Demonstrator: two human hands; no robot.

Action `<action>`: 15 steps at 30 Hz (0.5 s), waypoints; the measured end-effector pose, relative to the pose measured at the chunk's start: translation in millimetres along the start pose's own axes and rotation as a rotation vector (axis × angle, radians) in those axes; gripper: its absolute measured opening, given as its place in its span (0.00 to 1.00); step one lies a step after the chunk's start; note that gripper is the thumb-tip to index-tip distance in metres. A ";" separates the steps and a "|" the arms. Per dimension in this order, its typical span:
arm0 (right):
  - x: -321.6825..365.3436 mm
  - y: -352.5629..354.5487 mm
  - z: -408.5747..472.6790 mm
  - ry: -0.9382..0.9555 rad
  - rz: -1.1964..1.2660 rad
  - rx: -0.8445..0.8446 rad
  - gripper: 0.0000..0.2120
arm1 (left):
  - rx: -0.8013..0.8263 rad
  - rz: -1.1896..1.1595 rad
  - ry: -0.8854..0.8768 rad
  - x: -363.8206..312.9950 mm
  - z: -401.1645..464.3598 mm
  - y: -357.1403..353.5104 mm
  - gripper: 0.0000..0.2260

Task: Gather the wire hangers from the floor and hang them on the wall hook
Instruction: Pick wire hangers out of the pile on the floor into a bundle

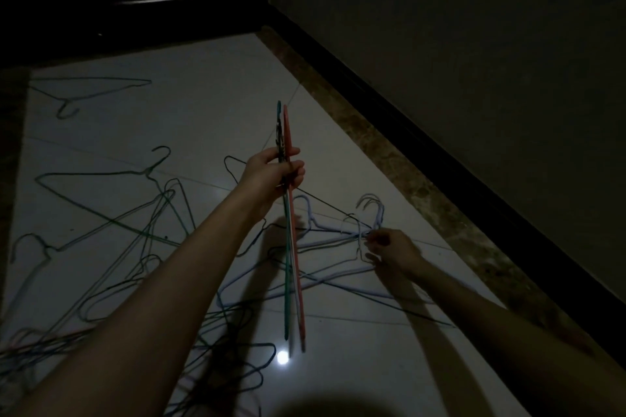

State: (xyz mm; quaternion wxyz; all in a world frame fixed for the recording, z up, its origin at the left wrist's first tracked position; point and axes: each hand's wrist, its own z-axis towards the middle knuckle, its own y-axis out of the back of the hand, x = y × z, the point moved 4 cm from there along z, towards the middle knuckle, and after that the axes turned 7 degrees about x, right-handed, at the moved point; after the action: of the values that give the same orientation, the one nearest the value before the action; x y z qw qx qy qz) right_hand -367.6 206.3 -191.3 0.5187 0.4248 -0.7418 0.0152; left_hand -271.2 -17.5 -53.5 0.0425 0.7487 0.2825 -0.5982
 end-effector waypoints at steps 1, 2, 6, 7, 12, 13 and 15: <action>-0.8 3.4 1.4 -0.015 0.006 -0.028 0.07 | 0.001 0.000 0.001 1.2 1.6 -1.4 0.08; -1.7 7.4 2.9 -0.017 -0.001 -0.064 0.08 | 0.004 0.001 0.004 2.6 3.4 -2.8 0.08; 0.7 22.6 9.4 0.048 -0.116 -0.177 0.09 | 0.012 0.012 0.013 7.6 10.8 -8.4 0.08; 1.9 25.1 11.6 0.063 -0.154 -0.193 0.09 | 0.010 0.014 0.014 8.7 12.7 -9.3 0.08; -2.5 25.9 26.5 0.024 -0.225 -0.201 0.11 | -0.002 0.034 0.025 14.9 21.7 -9.8 0.08; -4.5 24.7 29.0 0.001 -0.213 -0.199 0.11 | -0.005 0.035 0.025 16.2 23.0 -9.7 0.08; -7.1 22.6 33.4 -0.036 -0.163 -0.203 0.11 | -0.011 0.041 0.022 18.1 24.9 -9.4 0.08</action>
State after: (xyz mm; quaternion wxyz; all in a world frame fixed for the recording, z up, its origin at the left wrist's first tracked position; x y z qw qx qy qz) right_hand -406.8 209.5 -202.9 0.5452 0.4291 -0.7117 -0.1099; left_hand -295.1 -12.9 -74.6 0.0558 0.7607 0.2707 -0.5873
